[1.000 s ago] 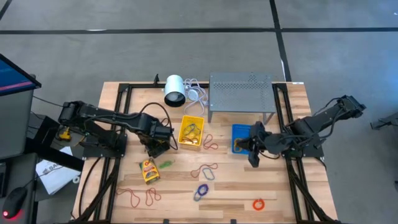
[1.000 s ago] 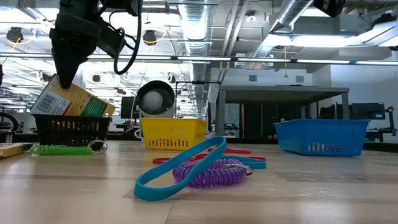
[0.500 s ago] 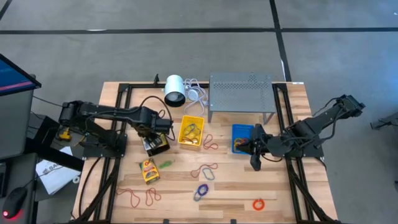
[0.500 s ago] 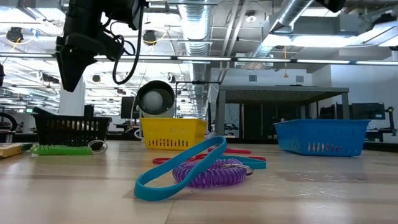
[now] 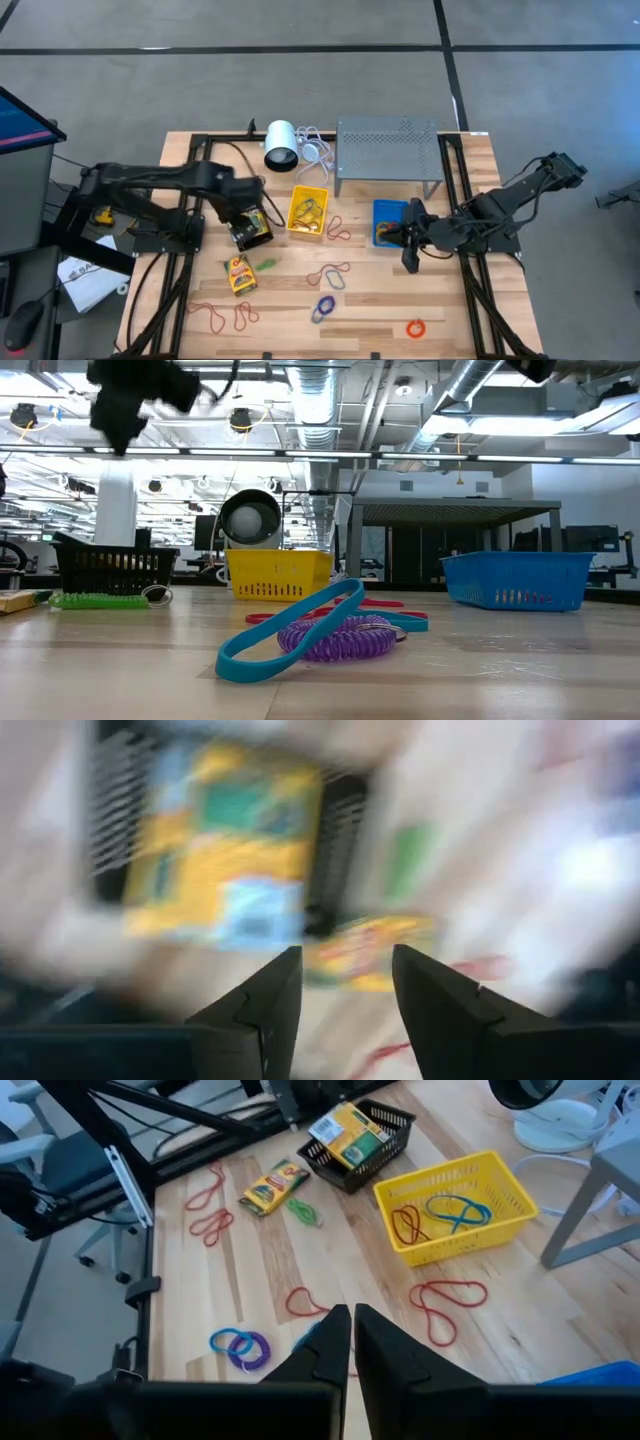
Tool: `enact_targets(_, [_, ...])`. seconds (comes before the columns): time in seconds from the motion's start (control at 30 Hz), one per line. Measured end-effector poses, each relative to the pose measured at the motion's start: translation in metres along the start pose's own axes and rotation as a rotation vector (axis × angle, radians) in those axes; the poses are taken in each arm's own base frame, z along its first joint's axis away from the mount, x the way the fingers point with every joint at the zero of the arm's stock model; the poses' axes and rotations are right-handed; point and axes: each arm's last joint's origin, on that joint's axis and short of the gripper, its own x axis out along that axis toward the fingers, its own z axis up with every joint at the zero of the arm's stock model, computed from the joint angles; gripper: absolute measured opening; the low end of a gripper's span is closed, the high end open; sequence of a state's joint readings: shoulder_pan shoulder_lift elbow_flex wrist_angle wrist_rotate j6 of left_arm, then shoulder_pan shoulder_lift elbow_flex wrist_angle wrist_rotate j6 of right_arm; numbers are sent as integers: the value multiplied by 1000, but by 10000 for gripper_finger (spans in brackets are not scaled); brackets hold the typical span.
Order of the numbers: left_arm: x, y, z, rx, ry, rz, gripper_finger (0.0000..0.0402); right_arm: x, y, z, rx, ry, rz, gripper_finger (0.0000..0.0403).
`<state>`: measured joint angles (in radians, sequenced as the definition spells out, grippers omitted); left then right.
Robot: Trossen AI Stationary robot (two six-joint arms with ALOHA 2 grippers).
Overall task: Pick & Place Office Desk Supplies
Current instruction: Put the crayon box into the black basket
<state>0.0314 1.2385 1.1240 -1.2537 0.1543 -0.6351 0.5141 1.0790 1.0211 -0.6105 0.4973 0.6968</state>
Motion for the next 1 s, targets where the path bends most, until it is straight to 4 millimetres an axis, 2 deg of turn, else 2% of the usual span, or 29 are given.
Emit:
enact_targets(0.17, [-37, -10, -19, 41, -276, -258, 162, 0, -4, -5, 9, 43, -34, 43])
enact_targets(0.3, [-39, -16, -45, 86, -493, -312, 163, 0, -5, -7, 45, 60, -51, 80])
enact_targets(0.37, [-30, -18, -57, 107, -542, -321, 160, -1, -5, -7, 46, 60, -51, 100])
enact_targets(0.47, [-4, -18, -72, 133, -537, -323, 156, -1, -6, -6, 47, 59, -50, 128])
enact_targets(0.7, [63, -29, -98, 313, -382, -227, 145, -3, -10, -2, 108, 39, -62, 161])
enact_targets(0.87, [86, -47, -106, 404, -288, -139, 138, 0, -14, 0, 136, 32, -82, 163])
enact_targets(1.0, [87, -64, -105, 465, -255, -95, 131, 1, -16, 3, 149, 21, -89, 157])
